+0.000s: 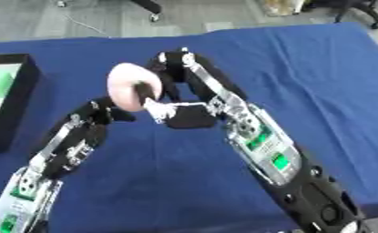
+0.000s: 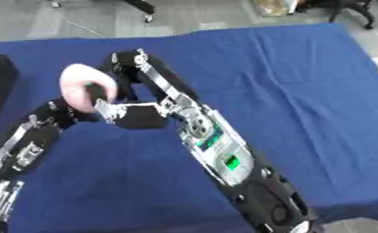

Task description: Pick up the objects with one hand, pass them to the other hand, and then place them into the box on the other side of the table.

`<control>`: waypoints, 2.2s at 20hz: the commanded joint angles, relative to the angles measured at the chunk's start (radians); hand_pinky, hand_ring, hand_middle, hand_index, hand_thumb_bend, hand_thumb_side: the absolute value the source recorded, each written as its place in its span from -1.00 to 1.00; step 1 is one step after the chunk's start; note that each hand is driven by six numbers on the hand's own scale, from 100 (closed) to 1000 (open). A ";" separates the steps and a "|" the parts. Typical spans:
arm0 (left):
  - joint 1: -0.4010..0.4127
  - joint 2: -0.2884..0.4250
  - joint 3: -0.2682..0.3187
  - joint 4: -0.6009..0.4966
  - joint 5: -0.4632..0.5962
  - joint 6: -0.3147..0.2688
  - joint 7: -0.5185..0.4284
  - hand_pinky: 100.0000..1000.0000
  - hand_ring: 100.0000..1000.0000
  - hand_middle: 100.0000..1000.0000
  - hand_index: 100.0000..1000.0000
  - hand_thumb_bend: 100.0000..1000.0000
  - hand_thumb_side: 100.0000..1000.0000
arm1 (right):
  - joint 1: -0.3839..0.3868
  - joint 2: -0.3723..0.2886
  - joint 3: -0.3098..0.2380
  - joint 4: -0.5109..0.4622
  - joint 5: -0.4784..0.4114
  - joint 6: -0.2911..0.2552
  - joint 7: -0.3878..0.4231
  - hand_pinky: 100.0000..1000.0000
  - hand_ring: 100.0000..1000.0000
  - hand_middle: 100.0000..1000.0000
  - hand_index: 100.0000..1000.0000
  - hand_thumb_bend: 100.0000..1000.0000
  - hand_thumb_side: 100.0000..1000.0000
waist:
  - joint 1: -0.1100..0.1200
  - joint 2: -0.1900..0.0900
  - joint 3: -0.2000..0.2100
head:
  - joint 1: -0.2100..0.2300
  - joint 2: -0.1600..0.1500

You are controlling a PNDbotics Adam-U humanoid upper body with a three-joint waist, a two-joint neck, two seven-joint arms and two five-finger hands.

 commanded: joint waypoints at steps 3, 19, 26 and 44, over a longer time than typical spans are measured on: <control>-0.016 0.011 0.007 -0.025 0.013 -0.004 -0.005 0.60 0.39 0.50 0.75 -0.46 0.34 | -0.011 0.005 -0.006 -0.002 0.004 -0.002 -0.004 -0.30 -0.81 -0.86 -0.52 -1.00 -1.00 | 0.000 -0.009 0.000 | -0.001 -0.002; -0.072 -0.017 -0.022 -0.014 -0.034 0.031 0.127 0.59 0.37 0.50 0.77 -0.54 0.38 | -0.029 -0.002 0.019 0.004 -0.006 -0.002 0.033 -0.31 -0.83 -0.86 -0.55 -1.00 -1.00 | -0.002 -0.010 0.001 | 0.001 -0.002; -0.084 -0.028 -0.031 -0.003 -0.062 0.039 0.160 0.59 0.38 0.48 0.78 -0.60 0.38 | -0.033 -0.003 0.021 0.005 -0.010 -0.001 0.030 -0.31 -0.83 -0.87 -0.55 -1.00 -1.00 | -0.002 -0.010 0.000 | 0.001 -0.002; -0.100 -0.048 -0.045 0.030 -0.024 0.050 0.205 0.51 0.24 0.29 0.64 -0.63 0.39 | -0.034 -0.006 0.029 0.016 -0.021 -0.003 0.042 -0.33 -0.84 -0.88 -0.57 -1.00 -1.00 | -0.006 -0.008 -0.001 | 0.005 -0.002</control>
